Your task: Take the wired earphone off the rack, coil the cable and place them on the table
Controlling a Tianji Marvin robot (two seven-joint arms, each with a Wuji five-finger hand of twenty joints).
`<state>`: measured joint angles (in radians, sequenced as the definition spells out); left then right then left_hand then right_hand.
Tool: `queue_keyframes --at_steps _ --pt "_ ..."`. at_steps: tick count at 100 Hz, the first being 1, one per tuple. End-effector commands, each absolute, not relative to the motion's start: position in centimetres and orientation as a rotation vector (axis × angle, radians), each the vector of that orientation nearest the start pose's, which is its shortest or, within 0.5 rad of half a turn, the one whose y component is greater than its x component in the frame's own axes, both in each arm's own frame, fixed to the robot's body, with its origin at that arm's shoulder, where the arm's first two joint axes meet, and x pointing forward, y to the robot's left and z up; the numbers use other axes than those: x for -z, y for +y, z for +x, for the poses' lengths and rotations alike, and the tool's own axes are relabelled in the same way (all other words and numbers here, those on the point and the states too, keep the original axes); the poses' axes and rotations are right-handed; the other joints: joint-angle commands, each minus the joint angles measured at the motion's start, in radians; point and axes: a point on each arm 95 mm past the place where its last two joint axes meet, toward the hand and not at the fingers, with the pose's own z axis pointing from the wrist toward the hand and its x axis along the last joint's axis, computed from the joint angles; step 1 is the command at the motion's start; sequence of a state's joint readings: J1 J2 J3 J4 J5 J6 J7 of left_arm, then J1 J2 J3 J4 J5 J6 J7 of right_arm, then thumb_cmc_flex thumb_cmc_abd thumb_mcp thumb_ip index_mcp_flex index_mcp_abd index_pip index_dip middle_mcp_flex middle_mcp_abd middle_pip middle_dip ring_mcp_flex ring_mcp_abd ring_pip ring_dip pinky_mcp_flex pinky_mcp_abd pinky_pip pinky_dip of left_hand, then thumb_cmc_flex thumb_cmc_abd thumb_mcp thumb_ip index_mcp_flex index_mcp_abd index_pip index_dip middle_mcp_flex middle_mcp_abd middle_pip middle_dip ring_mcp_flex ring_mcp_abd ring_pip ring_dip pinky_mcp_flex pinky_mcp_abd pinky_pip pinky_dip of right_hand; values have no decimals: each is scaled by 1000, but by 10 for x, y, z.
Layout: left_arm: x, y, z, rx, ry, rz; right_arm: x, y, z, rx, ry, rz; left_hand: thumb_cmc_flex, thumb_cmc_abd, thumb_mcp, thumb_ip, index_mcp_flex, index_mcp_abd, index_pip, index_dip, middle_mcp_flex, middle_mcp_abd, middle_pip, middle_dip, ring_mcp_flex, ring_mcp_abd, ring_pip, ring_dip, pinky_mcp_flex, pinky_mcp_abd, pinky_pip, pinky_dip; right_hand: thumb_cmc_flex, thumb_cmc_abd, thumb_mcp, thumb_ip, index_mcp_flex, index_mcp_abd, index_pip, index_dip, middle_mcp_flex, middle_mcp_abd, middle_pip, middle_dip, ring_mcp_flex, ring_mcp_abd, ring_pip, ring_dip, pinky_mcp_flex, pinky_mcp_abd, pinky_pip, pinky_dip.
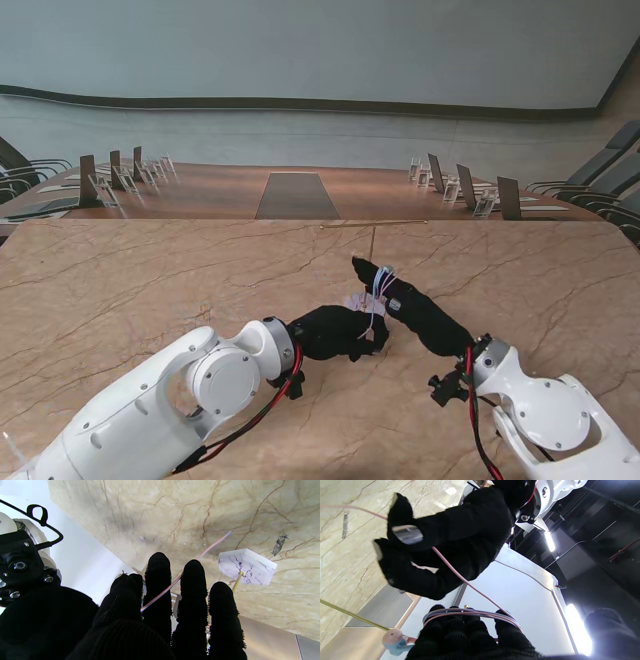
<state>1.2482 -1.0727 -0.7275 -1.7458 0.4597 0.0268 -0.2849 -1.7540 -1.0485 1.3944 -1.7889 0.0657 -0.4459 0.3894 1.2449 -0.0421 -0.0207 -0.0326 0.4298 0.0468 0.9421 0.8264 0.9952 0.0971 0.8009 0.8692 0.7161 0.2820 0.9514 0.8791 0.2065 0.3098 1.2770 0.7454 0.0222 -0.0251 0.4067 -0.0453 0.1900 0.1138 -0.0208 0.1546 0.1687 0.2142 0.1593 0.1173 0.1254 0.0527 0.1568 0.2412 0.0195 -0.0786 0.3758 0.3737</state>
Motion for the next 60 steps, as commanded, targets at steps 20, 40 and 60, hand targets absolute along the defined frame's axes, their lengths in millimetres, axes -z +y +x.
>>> queue_keyframes --at_steps 20,40,60 --pt "287 -181 370 1865 2055 -1427 259 5 338 2256 -1181 -1414 38 19 -12 -31 -19 -46 -13 -15 -61 26 -48 -35 -63 -8 -57 -30 -52 -26 -49 -21 -44 5 7 -31 -47 -186 11 215 -2 -19 73 39 10 -11 16 7 25 6 -11 23" --pt "292 -183 373 1845 2044 -1436 253 6 334 2257 -1185 -1374 14 11 -10 -28 -14 -64 -37 -48 -184 31 -148 -91 -175 -46 -186 -86 -124 -52 -143 -45 -45 4 7 -31 -47 -161 2 226 2 -20 92 48 23 -10 30 9 40 3 -7 19" --pt "298 -183 379 1801 2040 -1449 250 10 330 2236 -1195 -1339 -38 -6 -4 -18 -25 -58 -74 -117 -277 32 -221 -146 -252 -71 -286 -137 -168 -70 -220 -52 -47 4 8 -30 -47 -152 -1 232 4 -10 109 55 28 4 41 10 47 13 1 17"
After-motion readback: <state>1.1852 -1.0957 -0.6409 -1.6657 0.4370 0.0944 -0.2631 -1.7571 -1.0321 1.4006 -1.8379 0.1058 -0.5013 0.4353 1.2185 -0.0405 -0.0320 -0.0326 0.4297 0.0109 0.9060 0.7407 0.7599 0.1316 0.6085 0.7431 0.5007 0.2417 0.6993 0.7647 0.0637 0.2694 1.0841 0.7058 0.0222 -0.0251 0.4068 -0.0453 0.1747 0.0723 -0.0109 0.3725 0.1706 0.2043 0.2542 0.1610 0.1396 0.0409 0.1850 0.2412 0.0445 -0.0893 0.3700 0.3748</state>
